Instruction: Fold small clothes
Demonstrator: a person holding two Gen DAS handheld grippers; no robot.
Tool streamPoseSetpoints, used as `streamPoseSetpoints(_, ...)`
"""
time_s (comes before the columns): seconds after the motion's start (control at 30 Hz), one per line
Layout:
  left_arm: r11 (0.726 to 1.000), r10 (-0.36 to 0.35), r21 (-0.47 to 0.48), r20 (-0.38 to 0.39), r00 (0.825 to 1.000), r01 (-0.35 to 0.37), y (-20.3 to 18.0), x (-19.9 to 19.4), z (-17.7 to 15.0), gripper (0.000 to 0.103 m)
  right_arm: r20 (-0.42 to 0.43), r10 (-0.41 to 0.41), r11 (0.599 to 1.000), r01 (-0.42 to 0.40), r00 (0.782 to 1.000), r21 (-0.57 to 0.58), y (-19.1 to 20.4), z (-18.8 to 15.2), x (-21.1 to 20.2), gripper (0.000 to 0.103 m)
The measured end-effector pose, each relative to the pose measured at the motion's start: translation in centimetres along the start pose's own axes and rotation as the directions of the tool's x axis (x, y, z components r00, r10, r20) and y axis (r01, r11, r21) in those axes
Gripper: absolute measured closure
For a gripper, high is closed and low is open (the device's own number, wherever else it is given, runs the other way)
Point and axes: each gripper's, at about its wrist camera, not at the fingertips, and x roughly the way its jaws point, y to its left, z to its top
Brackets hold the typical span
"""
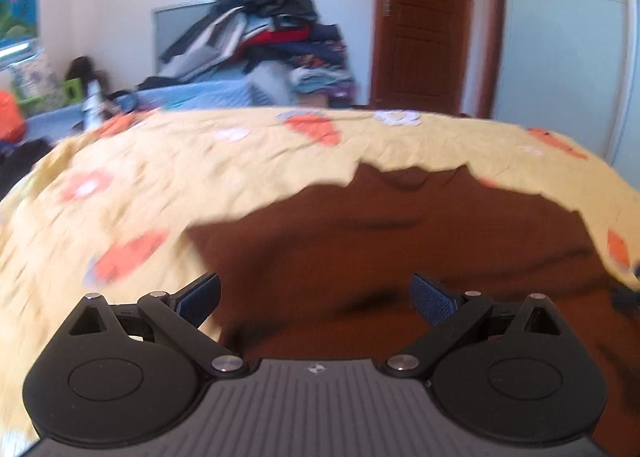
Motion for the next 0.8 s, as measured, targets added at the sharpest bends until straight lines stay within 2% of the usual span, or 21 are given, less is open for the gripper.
streamPoseSetpoints(0.07, 0.998, 0.006, 0.069, -0.012, 1.000, -0.005, -1.4, 2.7, 1.4, 0.001, 0.022, -0.006, 0.999, 0.004, 1.000, 0.052, -1.0, 3.0, 2.1, 0.000)
streamPoseSetpoints(0.2, 0.987, 0.069, 0.151, -0.098, 0.993, -0.054, -3.7, 8.7, 2.7, 0.001, -0.027, -0.007, 1.000, 0.007, 1.000, 0.012, 0.0, 7.1, 8.0, 0.000)
streamPoseSetpoints(0.27, 0.991, 0.057, 0.129, -0.171, 0.984, -0.035, -3.8, 10.8, 2.3, 0.000, -0.090, -0.018, 1.000, 0.018, 0.996, -0.009, 0.5, 7.3, 10.8, 0.000)
streamPoseSetpoints(0.3, 0.998, 0.031, 0.067, -0.154, 0.988, -0.020, -3.2, 10.7, 2.0, 0.000, -0.134, -0.025, 1.000, 0.023, 0.991, -0.017, 0.5, 7.0, 12.2, 0.000)
streamPoseSetpoints(0.33, 1.000, 0.007, 0.030, -0.156, 0.988, -0.002, -2.7, 10.8, 1.6, 0.000, -0.135, -0.047, 0.998, 0.040, 0.990, -0.057, 1.0, 6.2, 12.8, 0.000)
streamPoseSetpoints(0.4, 0.998, -0.010, 0.060, -0.116, 0.993, 0.017, -2.5, 10.5, 0.6, 0.000, -0.074, -0.078, 0.985, 0.065, 0.994, -0.160, 2.2, 4.1, 12.1, 0.000)
streamPoseSetpoints(0.47, 0.998, -0.021, 0.058, -0.117, 0.993, 0.028, -2.3, 10.5, 0.5, 0.000, -0.013, -0.055, 0.988, 0.052, 0.998, -0.147, 1.9, 2.8, 11.4, 0.000)
streamPoseSetpoints(0.53, 0.997, -0.010, 0.069, -0.126, 0.992, 0.019, -2.6, 10.5, 0.7, 0.000, -0.022, -0.047, 0.989, 0.043, 0.999, -0.141, 1.7, 2.9, 11.1, 0.000)
streamPoseSetpoints(0.6, 0.999, 0.028, 0.050, -0.156, 0.987, -0.021, -2.8, 9.3, 1.1, 0.000, -0.060, -0.088, 0.986, 0.079, 0.994, -0.146, 2.2, 4.0, 11.1, 0.000)
streamPoseSetpoints(0.63, 0.999, 0.017, 0.031, -0.156, 0.988, -0.013, -2.9, 7.9, 1.1, 0.000, -0.068, -0.110, 0.987, 0.101, 0.992, -0.127, 2.5, 4.2, 10.5, 0.000)
streamPoseSetpoints(0.67, 1.000, -0.020, 0.011, -0.136, 0.990, 0.022, -2.8, 6.1, 0.7, 0.000, -0.059, -0.099, 0.990, 0.092, 0.993, -0.107, 3.0, 4.1, 9.4, 0.000)
streamPoseSetpoints(0.73, 0.995, -0.089, -0.042, -0.090, 0.992, 0.086, -2.6, 1.8, -1.0, 0.000, -0.024, -0.019, 0.996, 0.016, 1.000, -0.089, 4.0, 2.6, 6.5, 0.000)
streamPoseSetpoints(0.8, 0.993, -0.104, -0.074, -0.108, 0.989, 0.097, -2.5, -1.0, -3.3, 0.000, -0.030, 0.006, 0.996, -0.008, 1.000, -0.093, 5.1, 0.4, 4.8, 0.000)
